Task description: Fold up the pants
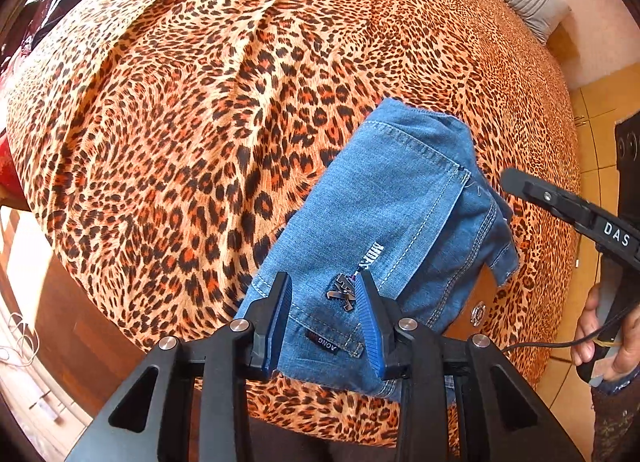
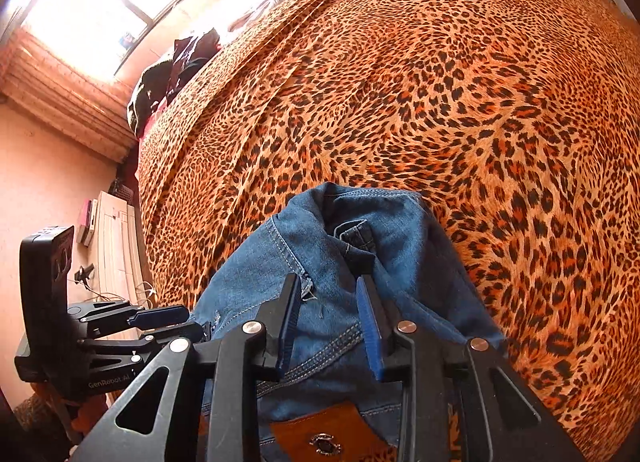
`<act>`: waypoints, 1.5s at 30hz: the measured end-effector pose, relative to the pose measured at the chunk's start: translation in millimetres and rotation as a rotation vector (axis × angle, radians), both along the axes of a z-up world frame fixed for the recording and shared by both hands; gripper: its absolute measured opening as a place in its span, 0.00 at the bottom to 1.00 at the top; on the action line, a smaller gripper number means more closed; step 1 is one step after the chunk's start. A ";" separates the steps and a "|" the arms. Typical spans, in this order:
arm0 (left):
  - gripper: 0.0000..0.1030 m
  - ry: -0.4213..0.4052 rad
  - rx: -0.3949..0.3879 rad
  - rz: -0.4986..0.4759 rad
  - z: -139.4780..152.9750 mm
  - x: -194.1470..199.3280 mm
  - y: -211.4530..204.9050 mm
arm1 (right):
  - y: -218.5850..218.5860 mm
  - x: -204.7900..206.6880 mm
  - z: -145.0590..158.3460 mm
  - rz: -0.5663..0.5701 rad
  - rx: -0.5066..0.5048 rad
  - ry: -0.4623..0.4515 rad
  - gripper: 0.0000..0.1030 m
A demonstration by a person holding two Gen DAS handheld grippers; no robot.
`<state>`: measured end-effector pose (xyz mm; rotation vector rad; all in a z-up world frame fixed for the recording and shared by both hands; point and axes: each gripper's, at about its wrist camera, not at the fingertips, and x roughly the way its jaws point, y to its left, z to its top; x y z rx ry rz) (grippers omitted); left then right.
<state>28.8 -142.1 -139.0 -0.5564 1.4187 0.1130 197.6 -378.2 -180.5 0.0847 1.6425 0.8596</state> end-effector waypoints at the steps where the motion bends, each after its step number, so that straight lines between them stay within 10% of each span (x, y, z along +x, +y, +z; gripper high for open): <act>1: 0.32 -0.006 0.000 0.004 3.1 1.4 3.5 | -17.3 -0.1 0.7 -0.044 0.001 0.019 0.35; 8: 0.39 0.037 -0.113 -0.052 -15.5 69.6 17.2 | -113.2 -32.1 -20.9 -0.351 -0.057 0.136 0.47; 16: 0.41 0.112 -0.238 -0.270 -55.2 135.9 14.9 | -112.8 -65.9 -45.6 -0.637 -0.023 0.222 0.47; 22: 0.43 0.144 -0.268 -0.479 -77.3 164.3 7.5 | -82.2 -78.7 -33.7 -0.688 -0.174 0.066 0.37; 25: 0.29 0.092 -0.180 -0.562 -66.4 175.3 -7.9 | -63.8 -75.7 -4.4 -0.685 -0.232 -0.038 0.04; 28: 0.11 0.001 -0.007 -0.634 -57.4 183.1 -18.3 | -57.7 -69.2 11.8 -0.719 -0.292 -0.089 0.03; 34: 0.11 -0.110 0.273 -0.773 -52.9 177.5 -38.5 | -73.3 -85.4 -24.3 -0.780 -0.370 0.039 0.05; 45: 0.12 -0.120 0.225 -0.783 -32.5 149.5 -38.2 | -77.6 -116.9 15.0 -0.815 -0.317 0.033 0.21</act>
